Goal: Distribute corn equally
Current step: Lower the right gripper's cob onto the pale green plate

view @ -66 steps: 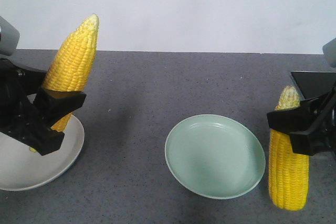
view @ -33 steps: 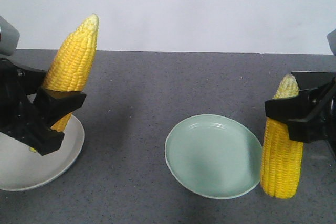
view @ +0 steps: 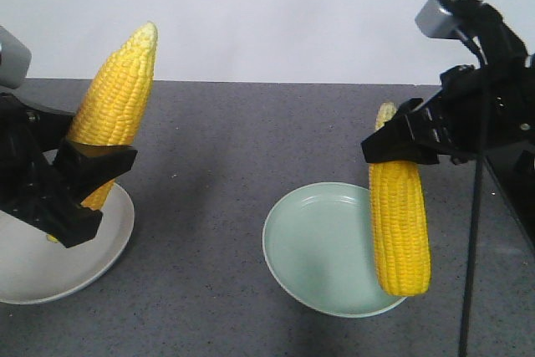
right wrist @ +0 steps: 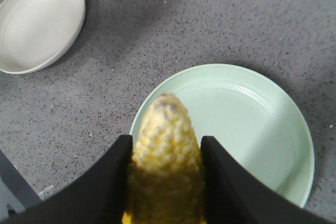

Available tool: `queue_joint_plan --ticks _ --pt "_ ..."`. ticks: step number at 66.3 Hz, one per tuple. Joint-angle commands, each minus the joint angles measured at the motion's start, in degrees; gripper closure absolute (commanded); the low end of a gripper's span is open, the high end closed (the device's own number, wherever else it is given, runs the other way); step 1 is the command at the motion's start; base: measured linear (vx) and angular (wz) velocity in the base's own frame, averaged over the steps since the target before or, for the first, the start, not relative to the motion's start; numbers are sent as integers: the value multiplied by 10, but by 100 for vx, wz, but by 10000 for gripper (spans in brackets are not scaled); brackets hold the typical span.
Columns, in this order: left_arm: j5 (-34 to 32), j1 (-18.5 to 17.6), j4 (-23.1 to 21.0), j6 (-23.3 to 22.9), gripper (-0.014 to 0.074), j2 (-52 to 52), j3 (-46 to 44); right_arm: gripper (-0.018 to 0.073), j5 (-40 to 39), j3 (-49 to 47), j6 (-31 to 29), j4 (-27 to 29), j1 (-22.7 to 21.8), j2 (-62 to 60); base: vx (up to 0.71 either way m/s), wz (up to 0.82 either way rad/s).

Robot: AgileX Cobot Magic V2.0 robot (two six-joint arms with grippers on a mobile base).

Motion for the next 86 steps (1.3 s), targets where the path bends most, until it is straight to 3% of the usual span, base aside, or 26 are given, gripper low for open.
queue_joint_plan --ticks 1,28,46,66,79,86 --pt "-41 0 -8 -2 311 -5 -15 349 1 -53 18 24 -3 38 0 0" --pt "-41 0 -8 -2 311 -5 -15 316 44 -169 94 24 -3 243 0 0" --pt "-41 0 -8 -2 311 -5 -15 202 57 -181 109 26 -3 317 0 0" --pt "-41 0 -8 -2 311 -5 -15 -22 55 -181 114 26 -3 323 0 0" --pt "-41 0 -8 -2 311 -5 -15 -34 54 -181 102 21 -2 283 0 0" --pt "-41 0 -8 -2 311 -5 -15 -27 46 -179 102 -15 10 243 0 0"
